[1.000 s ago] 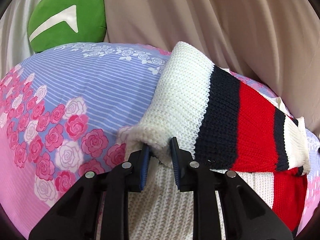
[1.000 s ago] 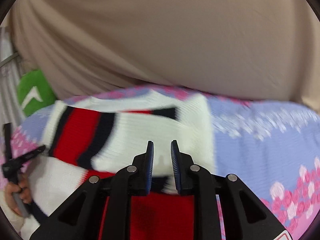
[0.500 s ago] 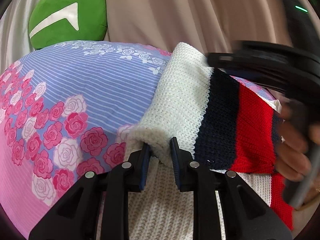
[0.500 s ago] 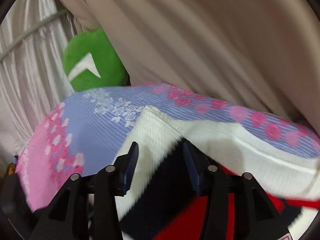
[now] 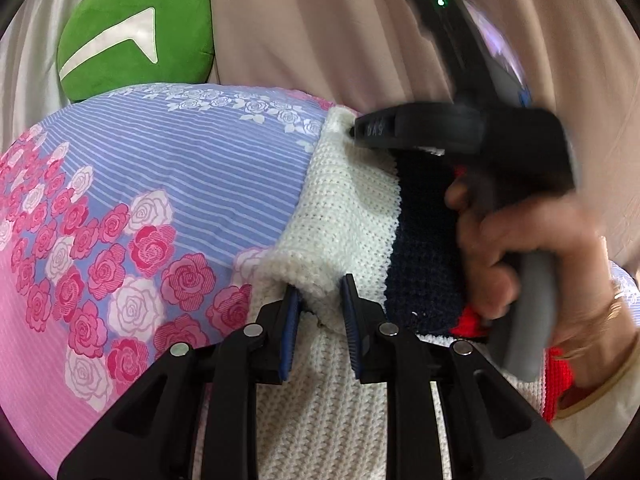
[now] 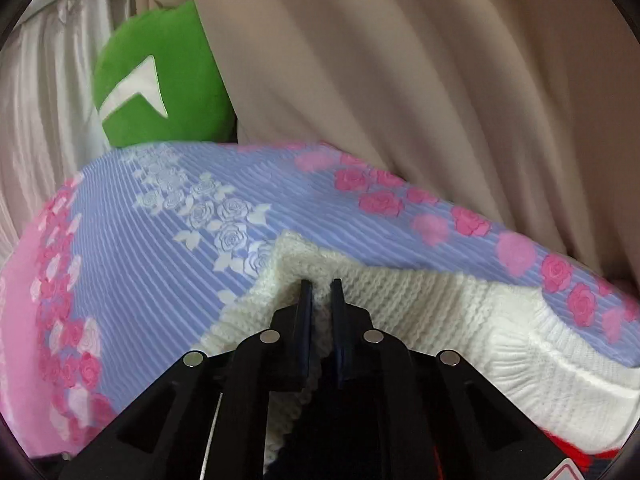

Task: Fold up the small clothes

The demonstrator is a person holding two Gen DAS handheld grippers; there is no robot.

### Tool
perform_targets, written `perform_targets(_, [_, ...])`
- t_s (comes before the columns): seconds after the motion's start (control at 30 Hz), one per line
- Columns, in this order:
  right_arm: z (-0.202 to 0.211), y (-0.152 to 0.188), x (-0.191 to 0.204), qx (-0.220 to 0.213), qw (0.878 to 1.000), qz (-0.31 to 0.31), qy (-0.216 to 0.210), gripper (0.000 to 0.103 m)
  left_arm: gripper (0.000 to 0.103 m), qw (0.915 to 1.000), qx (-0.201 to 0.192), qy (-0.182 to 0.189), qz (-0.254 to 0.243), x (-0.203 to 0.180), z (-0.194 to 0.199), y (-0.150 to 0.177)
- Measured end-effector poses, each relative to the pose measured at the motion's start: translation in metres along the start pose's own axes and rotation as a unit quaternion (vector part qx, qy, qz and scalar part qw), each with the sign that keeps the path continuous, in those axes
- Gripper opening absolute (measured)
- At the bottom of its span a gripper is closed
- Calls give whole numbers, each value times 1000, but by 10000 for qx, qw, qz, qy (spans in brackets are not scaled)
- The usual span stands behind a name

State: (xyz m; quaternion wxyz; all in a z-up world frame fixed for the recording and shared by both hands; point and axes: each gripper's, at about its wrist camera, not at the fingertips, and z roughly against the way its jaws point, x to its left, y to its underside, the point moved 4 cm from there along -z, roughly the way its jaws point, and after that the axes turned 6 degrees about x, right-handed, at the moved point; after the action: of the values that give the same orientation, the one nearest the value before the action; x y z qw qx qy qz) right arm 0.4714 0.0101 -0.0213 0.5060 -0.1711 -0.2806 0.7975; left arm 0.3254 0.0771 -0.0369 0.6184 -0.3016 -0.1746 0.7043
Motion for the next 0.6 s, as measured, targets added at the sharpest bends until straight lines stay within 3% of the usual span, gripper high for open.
perform_targets(0.1, [33, 3, -14, -150, 9989, -356, -276, 11, 21, 10000, -3, 91, 10, 2, 1, 0])
perform_targets(0.2, [91, 29, -48, -585, 9971, -490, 55, 13, 21, 9999, 8, 169, 26, 5, 0, -1])
perform_targets(0.3, [145, 87, -112, -529, 9929, -1017, 332, 17, 21, 9999, 9, 144, 1, 5, -1, -1])
perform_targets(0.47, [216, 213, -207, -348, 9697, -1936, 1449, 33, 21, 10000, 7, 61, -52, 3, -2, -2])
perform_targets(0.6, [223, 263, -230, -233, 9637, -2392, 1160, 34, 21, 9999, 8, -7, -104, 2, -5, -4])
